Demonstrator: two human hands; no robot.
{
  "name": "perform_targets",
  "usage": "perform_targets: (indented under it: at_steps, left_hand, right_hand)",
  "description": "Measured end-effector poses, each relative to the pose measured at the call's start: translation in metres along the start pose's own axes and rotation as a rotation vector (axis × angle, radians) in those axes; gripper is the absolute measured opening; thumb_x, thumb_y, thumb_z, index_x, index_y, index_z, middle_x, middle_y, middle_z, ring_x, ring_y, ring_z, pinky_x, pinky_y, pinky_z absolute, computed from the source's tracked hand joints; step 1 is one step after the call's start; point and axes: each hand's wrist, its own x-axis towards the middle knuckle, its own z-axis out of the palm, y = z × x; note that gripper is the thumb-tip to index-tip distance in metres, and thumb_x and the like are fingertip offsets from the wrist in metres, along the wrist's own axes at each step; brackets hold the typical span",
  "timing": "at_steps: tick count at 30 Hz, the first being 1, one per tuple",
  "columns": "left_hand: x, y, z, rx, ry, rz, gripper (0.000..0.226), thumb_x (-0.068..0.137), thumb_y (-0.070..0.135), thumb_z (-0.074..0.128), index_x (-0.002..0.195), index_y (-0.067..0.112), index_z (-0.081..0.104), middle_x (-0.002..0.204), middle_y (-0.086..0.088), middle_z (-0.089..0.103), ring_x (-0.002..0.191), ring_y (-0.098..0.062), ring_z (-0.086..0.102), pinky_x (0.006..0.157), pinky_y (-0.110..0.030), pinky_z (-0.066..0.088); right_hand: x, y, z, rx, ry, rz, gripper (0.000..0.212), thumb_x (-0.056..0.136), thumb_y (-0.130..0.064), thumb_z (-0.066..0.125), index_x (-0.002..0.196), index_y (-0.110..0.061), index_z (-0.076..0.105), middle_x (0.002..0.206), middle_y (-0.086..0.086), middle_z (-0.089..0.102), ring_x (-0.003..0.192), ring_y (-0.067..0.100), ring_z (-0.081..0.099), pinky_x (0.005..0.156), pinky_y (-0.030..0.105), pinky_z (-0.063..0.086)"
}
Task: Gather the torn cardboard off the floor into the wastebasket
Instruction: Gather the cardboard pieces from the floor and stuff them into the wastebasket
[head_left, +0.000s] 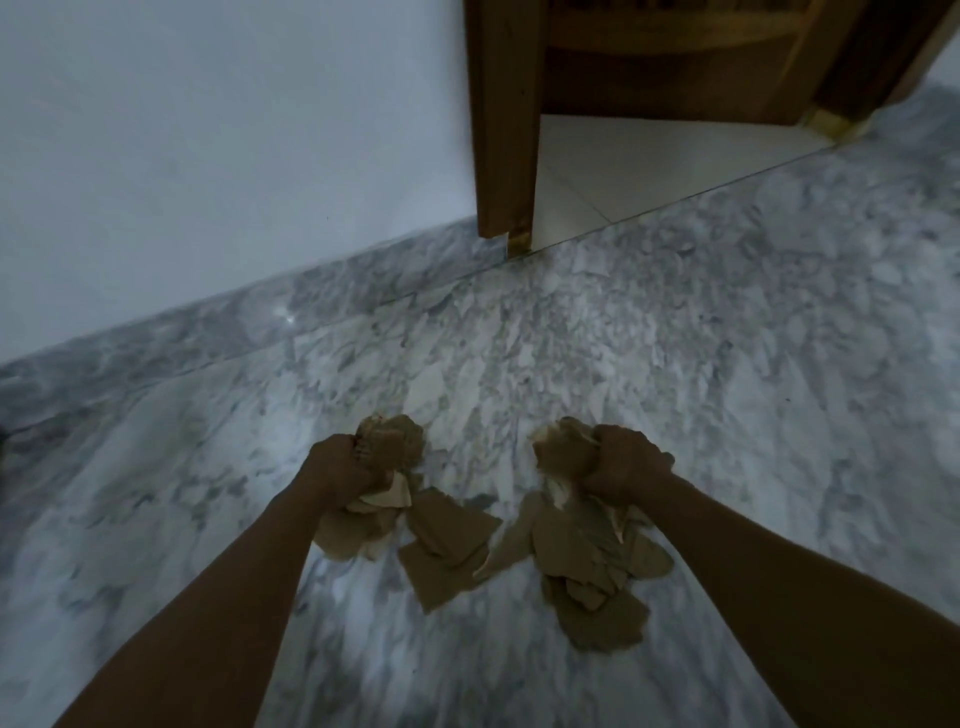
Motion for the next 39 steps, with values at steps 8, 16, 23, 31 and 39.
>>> perform_targets:
  at_steps: [8,16,23,31,39]
  left_hand:
    - [-0.023,0.015,-0.027,-0.156,0.128,0.115,0.034,0.074,0.036,0.083,0.100,0.028,0.064,0.091,0.005,0.066,0.076,-0.002,0.058,0.060,-0.015,0.039]
    - [-0.048,0.025,-0.028,-0.241,-0.036,0.106,0.051,0.063,0.040,0.089,0.105,0.026,0.065,0.094,0.005,0.072,0.086,-0.013,0.070,0.081,-0.040,0.058]
    - [-0.063,0.072,-0.005,0.043,-0.293,0.136,0.032,0.064,0.036,0.088,0.089,0.021,0.075,0.086,0.002,0.074,0.084,-0.013,0.070,0.073,-0.027,0.054]
    - [-0.051,0.060,0.038,0.372,-0.285,0.148,0.078,0.037,0.070,0.062,0.099,0.023,0.071,0.104,0.005,0.069,0.104,-0.015,0.066,0.092,-0.028,0.050]
    - [-0.058,0.062,0.027,0.162,-0.299,0.110,0.038,0.060,0.043,0.084,0.092,0.029,0.069,0.092,0.005,0.071,0.088,-0.013,0.066,0.078,-0.027,0.051]
  right_hand:
    - [-0.007,0.016,-0.007,0.001,0.011,-0.058,0.045,0.070,-0.040,0.076,0.108,-0.026,0.057,0.106,0.000,0.061,0.098,0.024,0.061,0.090,0.042,0.050]
    - [-0.023,0.013,-0.020,0.228,0.130,-0.224,0.048,0.066,-0.041,0.077,0.099,-0.024,0.047,0.096,0.006,0.059,0.088,0.027,0.062,0.066,0.029,0.042]
    - [-0.041,0.024,-0.095,0.552,0.249,-0.199,0.066,0.071,-0.028,0.089,0.126,-0.015,0.055,0.105,-0.002,0.061,0.092,0.017,0.061,0.076,0.032,0.056]
    - [-0.036,0.071,-0.095,0.554,0.007,0.022,0.067,0.061,-0.029,0.094,0.118,-0.006,0.068,0.107,0.007,0.071,0.095,0.021,0.067,0.085,0.038,0.059]
    - [-0.028,0.076,-0.090,0.414,-0.045,0.048,0.053,0.063,-0.031,0.091,0.106,-0.008,0.070,0.104,0.009,0.070,0.097,0.024,0.067,0.085,0.041,0.060]
